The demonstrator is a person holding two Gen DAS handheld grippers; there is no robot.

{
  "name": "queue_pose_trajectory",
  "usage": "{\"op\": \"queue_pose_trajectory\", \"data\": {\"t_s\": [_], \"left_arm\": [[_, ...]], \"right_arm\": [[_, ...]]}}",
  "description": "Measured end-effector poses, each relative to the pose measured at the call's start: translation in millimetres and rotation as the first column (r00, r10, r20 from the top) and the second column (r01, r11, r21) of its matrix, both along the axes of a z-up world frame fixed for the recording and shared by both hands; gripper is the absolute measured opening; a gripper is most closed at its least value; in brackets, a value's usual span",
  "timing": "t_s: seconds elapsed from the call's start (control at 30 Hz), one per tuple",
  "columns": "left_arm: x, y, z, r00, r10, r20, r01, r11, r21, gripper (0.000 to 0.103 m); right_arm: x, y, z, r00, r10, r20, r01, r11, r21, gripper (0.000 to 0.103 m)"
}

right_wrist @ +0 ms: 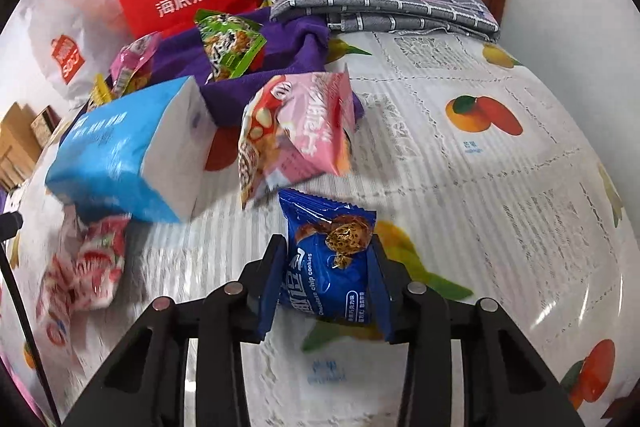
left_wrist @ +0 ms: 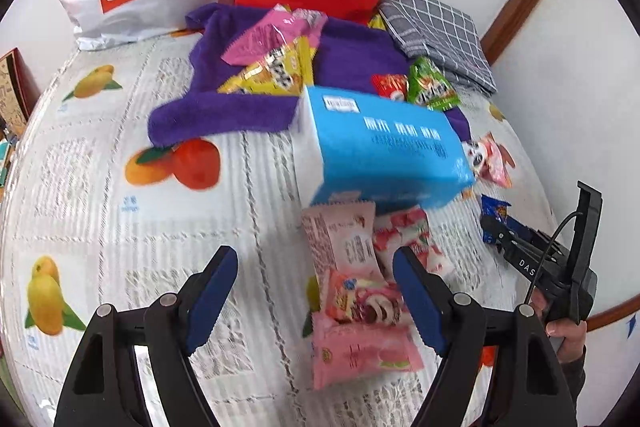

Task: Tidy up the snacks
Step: 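Grasp the blue chip bag with the right tool while the left tool moves to the pink peach candy, then grasp the pink peach candy with the left tool while the right tool lifts the blue bag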

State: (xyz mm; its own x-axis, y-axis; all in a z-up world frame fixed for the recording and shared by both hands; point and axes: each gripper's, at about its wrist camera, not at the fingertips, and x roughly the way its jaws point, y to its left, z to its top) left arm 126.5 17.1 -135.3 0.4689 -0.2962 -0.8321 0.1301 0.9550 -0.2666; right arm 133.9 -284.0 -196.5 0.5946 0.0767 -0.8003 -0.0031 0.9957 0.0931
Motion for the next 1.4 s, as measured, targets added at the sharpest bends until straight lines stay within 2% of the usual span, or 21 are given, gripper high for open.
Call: {"op": "queue_pose_trajectory", "data": {"t_s": [0.13,0.53,0.77,0.8,0.87,1.0,1.23,1.33,1.4], "left_arm": [[-12.9,-6.0,-8.4,1.000,-0.020,-0.014,0.020,1.000,-0.004,0.078],[-41.4,-30.1,-31.3,0.996,-0.076,-0.040,0.075,0.997,-0.015,0.078],[-44.5,-41.1,-37.9,0.997,-0.082,-0.003,0.082,0.993,0.087,0.078],[-44.5,-40.3,-38.6,0.997,-0.077,0.005,0.076,0.992,0.101,0.076],[-44.9,-38.5,-38.5,0.997,-0.078,0.021,0.075,0.989,0.130,0.065],[-47.1,-24.2,-36.5,0.997,-0.058,0.048,0.051,0.988,0.143,0.062],[-36.0,7.8,-38.6,0.997,0.019,0.073,-0.030,0.988,0.149,0.063],[-30.4,11.1,-43.3,0.994,0.032,0.104,-0.049,0.983,0.174,0.067],[-27.5,9.3,-46.7,0.991,0.035,0.129,-0.064,0.971,0.231,0.067]], "right_arm": [[-13.4,-0.6,-2.8,0.999,0.009,0.049,-0.009,1.000,-0.005,0.040],[-11.2,1.1,-3.4,0.999,-0.005,0.050,0.005,1.000,-0.006,0.042],[-12.4,0.7,-3.8,0.999,-0.004,0.051,0.004,1.000,-0.001,0.043],[-12.8,-0.3,-3.9,0.999,-0.004,0.053,0.003,1.000,0.008,0.043],[-13.0,-2.1,-4.0,0.999,-0.005,0.054,0.004,1.000,0.022,0.043],[-13.2,-4.0,-4.3,0.998,-0.005,0.056,0.003,0.999,0.035,0.043],[-12.9,-4.6,-4.4,0.998,-0.006,0.056,0.003,0.999,0.039,0.043],[-13.0,-4.3,-4.5,0.998,-0.005,0.056,0.003,0.999,0.036,0.043],[-13.2,-4.2,-4.5,0.998,-0.005,0.055,0.003,0.999,0.033,0.043]]}}
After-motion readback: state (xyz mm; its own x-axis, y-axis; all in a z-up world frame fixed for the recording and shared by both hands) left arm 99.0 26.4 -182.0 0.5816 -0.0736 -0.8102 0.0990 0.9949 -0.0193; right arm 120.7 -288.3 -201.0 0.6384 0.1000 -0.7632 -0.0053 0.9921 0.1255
